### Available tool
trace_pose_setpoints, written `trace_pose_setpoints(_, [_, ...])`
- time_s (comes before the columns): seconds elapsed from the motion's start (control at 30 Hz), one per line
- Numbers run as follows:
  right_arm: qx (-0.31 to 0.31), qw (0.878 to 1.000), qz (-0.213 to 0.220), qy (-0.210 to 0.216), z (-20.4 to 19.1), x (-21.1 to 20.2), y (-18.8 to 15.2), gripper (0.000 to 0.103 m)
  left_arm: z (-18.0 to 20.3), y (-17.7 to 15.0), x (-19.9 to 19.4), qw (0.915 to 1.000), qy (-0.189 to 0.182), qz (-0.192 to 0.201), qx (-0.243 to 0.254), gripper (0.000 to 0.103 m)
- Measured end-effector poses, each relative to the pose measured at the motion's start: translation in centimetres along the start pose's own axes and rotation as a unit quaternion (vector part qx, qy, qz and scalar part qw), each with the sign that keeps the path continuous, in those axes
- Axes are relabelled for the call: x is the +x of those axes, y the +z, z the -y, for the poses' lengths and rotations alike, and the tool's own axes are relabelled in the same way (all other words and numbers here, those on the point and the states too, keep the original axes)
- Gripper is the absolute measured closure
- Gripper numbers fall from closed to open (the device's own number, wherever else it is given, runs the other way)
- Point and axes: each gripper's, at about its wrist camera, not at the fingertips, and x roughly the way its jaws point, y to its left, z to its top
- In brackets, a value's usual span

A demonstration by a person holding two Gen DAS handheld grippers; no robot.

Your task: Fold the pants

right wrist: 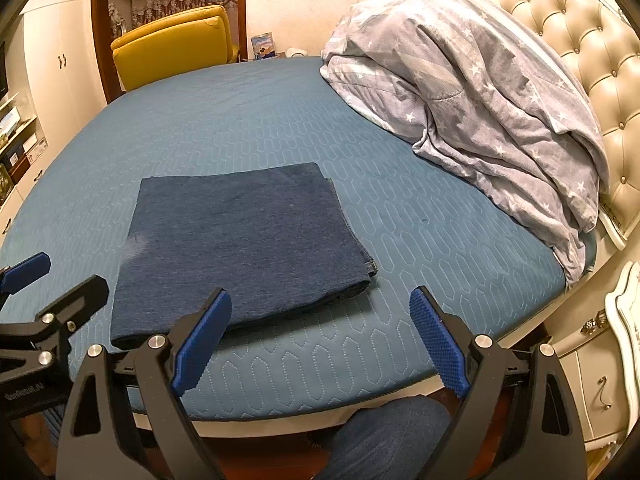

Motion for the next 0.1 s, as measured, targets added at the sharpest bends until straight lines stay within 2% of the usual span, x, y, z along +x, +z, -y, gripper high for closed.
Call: trace_pose_setpoints(0.1, [0.004, 1.000, -0.001, -0.002, 0.3, 0.3, -0.1, 0.016, -1.7, -0.1, 0.5, 0.9992, -0.031, -0.005, -0.023, 0.002])
